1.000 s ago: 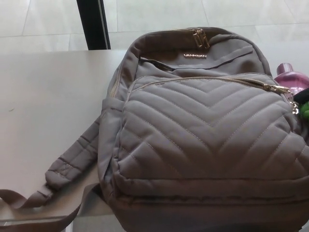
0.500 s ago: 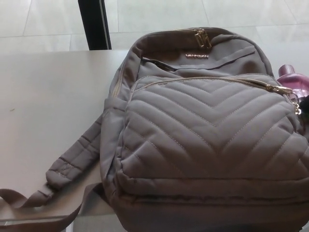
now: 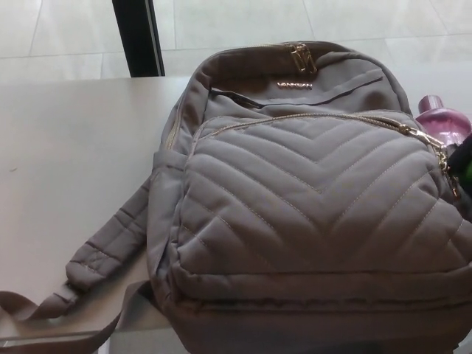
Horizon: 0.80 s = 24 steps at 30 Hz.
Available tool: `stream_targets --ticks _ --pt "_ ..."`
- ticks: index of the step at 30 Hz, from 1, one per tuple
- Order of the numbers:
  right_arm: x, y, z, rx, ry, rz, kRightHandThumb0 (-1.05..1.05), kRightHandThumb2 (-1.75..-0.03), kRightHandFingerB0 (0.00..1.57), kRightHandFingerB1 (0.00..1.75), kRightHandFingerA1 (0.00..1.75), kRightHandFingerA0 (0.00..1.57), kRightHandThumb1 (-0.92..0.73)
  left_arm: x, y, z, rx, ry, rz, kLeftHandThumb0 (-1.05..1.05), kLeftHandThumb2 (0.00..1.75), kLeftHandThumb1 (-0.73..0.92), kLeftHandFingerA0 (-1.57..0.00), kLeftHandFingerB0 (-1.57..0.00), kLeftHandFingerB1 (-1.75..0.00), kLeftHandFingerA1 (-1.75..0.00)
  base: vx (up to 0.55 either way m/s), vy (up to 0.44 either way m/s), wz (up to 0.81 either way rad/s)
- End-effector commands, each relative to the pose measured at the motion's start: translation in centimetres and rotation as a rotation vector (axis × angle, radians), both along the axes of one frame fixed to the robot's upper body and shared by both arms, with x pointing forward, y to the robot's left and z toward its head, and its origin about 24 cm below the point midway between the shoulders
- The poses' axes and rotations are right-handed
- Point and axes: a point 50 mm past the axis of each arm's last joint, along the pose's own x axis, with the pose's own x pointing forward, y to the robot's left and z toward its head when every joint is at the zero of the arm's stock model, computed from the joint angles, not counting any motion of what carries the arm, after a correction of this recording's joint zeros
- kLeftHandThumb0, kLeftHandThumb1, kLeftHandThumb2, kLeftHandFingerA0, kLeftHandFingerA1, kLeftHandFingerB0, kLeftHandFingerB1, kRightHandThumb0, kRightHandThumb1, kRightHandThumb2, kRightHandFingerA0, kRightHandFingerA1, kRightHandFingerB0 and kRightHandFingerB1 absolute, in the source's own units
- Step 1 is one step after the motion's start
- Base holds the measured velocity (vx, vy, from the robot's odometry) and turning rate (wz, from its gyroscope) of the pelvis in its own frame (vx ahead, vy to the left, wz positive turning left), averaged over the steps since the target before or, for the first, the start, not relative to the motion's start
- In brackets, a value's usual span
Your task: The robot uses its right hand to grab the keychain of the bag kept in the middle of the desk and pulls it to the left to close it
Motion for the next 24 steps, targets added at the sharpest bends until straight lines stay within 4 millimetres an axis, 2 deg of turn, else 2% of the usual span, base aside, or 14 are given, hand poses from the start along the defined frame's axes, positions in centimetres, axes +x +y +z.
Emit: stream_targets --ticks 1,3,4,5,6,8,9,10,11,15,17,21,22,24 --pt "-0.3 0.0 -0.4 0.375 0.128 -0.088 -0.24 -1.15 0.65 1.73 1.75 0.98 -0.59 -0.3 0.4 0.2 0.017 0.002 0.006 -0.53 1.21 0.79 -0.41 -0.17 -0.51 -0.64 0.00 0.000 0.00" --pt "-0.2 -0.1 -0.1 0.436 0.146 -0.108 -0.24 -1.16 0.64 1.74 1.75 0.98 -0.59 -0.5 0.4 0.1 0.015 0.008 0.019 -0.54 1.21 0.79 -0.40 -0.17 -0.51 -0.64 0.00 0.000 0.00" --pt "-0.1 -0.3 0.2 0.483 0.148 -0.117 -0.24 -1.17 0.67 1.74 1.75 0.99 -0.58 -0.5 0.4 0.2 0.008 -0.001 0.025 -0.66 0.87 0.92 -0.37 -0.27 -0.47 -0.55 0.00 0.000 0.00" --pt "-0.1 -0.4 0.5 0.504 0.152 -0.130 -0.25 -1.14 0.67 1.73 1.75 0.98 -0.61 -0.5 0.4 0.3 0.010 -0.001 0.003 -0.65 0.87 0.92 -0.37 -0.28 -0.47 -0.55 0.00 0.000 0.00" --pt "0.0 -0.5 0.8 0.531 0.157 -0.138 -0.25 -1.16 0.67 1.72 1.75 0.97 -0.58 -0.6 0.4 0.3 0.017 0.000 0.000 -0.56 1.21 0.80 -0.42 -0.17 -0.50 -0.65 0.00 0.000 0.00" --pt "0.3 -0.8 1.2 0.631 0.162 -0.158 -0.26 -1.20 0.66 1.70 1.75 0.98 -0.57 -0.7 0.5 0.4 0.025 0.005 0.002 -0.54 1.21 0.79 -0.43 -0.17 -0.50 -0.65 0.00 0.000 0.00" --pt "0.4 -0.9 1.3 0.681 0.169 -0.175 -0.26 -1.19 0.66 1.69 1.75 0.99 -0.57 -0.8 0.6 0.4 0.021 0.003 0.015 -0.64 0.84 0.92 -0.39 -0.29 -0.46 -0.54 0.00 0.000 0.00" --pt "0.6 -1.0 1.6 0.711 0.167 -0.177 -0.28 -1.16 0.65 1.71 1.75 0.99 -0.62 -0.8 0.6 0.5 0.019 0.002 0.011 -0.64 0.85 0.92 -0.38 -0.29 -0.47 -0.54 0.00 0.000 0.00" --pt "0.7 -1.2 2.0 0.738 0.156 -0.191 -0.29 -1.13 0.66 1.68 1.75 0.98 -0.63 -0.7 0.6 0.5 0.022 0.003 0.007 -0.56 1.21 0.80 -0.44 -0.18 -0.50 -0.65 0.00 0.000 0.00" --pt "1.3 -1.8 4.1 0.776 0.137 -0.198 -0.27 -1.01 0.61 1.68 1.75 0.95 -0.75 -0.6 0.8 0.5 0.030 0.014 -0.001 -0.58 1.22 0.82 -0.44 -0.17 -0.50 -0.66 0.00 0.000 0.00" --pt "1.9 -1.5 5.5 0.770 0.147 -0.172 -0.23 -1.12 0.65 1.67 1.75 0.94 -0.67 -0.5 0.8 0.6 0.029 0.007 -0.001 -0.55 1.21 0.81 -0.43 -0.17 -0.50 -0.65 0.00 0.000 0.00" --pt "2.3 -0.9 6.4 0.779 0.176 -0.158 -0.21 -1.09 0.61 1.68 1.75 0.93 -0.71 -0.5 1.0 0.7 0.033 0.005 0.003 -0.52 1.21 0.79 -0.41 -0.17 -0.50 -0.64 0.00 0.000 0.00" --pt "2.7 -0.1 7.1 0.763 0.177 -0.135 -0.23 -0.99 0.62 1.64 1.75 0.95 -0.75 -0.4 1.0 0.7 0.031 0.005 0.002 -0.62 0.88 0.92 -0.38 -0.28 -0.47 -0.54 0.00 0.000 0.00" --pt "3.0 1.3 8.1 0.703 0.173 -0.116 -0.21 -0.91 0.58 1.57 1.75 0.90 -0.79 -0.4 1.1 0.7 0.039 0.012 -0.009 -0.64 0.87 0.92 -0.39 -0.29 -0.48 -0.54 0.00 0.000 0.00"
